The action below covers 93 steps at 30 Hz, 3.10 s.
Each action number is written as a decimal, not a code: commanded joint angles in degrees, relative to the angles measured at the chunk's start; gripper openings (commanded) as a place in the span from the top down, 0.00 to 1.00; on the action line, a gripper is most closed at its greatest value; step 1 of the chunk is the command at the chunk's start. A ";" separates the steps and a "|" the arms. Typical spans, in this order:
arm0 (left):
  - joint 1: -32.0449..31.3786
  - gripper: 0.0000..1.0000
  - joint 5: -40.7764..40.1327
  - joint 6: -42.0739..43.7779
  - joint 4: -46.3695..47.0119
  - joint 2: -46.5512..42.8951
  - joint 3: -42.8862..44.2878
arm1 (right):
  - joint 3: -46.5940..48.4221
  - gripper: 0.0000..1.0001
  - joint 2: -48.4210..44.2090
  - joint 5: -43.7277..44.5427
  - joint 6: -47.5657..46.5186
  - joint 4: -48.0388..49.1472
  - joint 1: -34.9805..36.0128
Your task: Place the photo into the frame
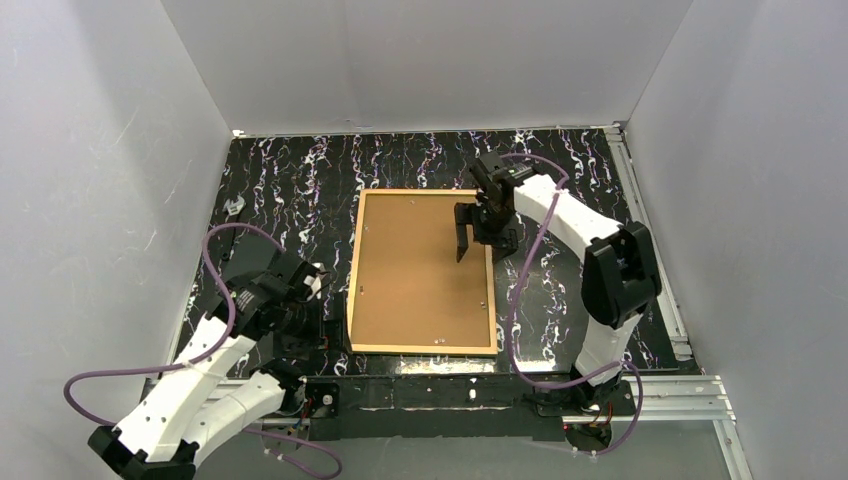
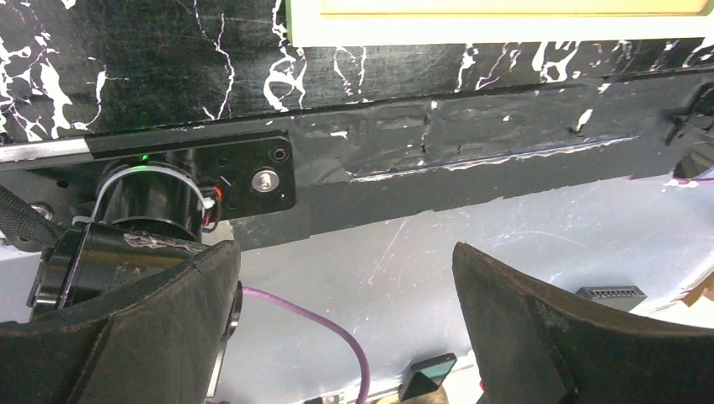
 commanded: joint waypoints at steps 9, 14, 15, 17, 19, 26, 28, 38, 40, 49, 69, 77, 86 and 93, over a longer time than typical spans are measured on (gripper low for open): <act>1.34 0.02 -6.32 7.00 -3.65 14.96 -0.24 | -24.46 0.06 -14.08 -3.03 4.15 10.91 -1.97; 5.71 0.07 -3.63 11.10 3.44 22.80 -0.36 | -30.56 0.06 -15.38 -5.33 5.22 14.95 -1.99; 7.13 0.08 -2.21 11.59 5.72 24.06 -0.83 | -31.60 0.06 -15.52 -5.98 5.38 15.89 -1.97; 9.83 0.10 0.24 11.99 9.83 26.41 -1.70 | -33.21 0.06 -15.51 -7.16 5.97 17.59 -1.95; 12.12 0.11 1.69 12.15 13.86 28.71 -2.88 | -34.47 0.06 -15.38 -8.10 6.50 19.22 -1.98; 14.58 0.12 8.33 10.23 27.68 37.79 -7.16 | -37.92 0.07 -14.25 -10.07 7.95 23.38 -1.89; 14.64 0.13 10.18 8.91 30.60 40.41 -8.22 | -38.48 0.07 -14.08 -10.41 8.20 23.92 -1.82; 12.33 0.17 13.50 3.23 38.34 37.24 -16.59 | -41.09 0.08 -15.55 -11.64 10.35 25.29 2.62; 11.07 0.18 13.52 1.97 39.05 34.85 -18.44 | -42.21 0.08 -16.53 -11.27 11.01 25.30 3.25; 4.94 0.19 11.80 -2.67 41.50 27.02 -26.54 | -44.78 0.08 -20.27 -6.96 11.75 21.82 4.08; 4.27 0.24 0.70 0.68 31.98 27.54 -23.78 | -37.18 0.13 -18.04 11.98 10.94 11.82 7.43; 4.27 0.29 1.27 2.08 32.00 29.76 -22.49 | -33.74 0.13 -16.37 12.12 8.80 11.45 7.45; 4.27 0.35 1.65 2.74 31.94 30.66 -22.52 | -33.93 0.19 -16.26 9.41 7.81 13.69 5.57; 4.27 0.38 1.84 3.33 31.51 30.57 -22.70 | -34.96 0.35 -16.01 8.10 6.28 15.53 3.76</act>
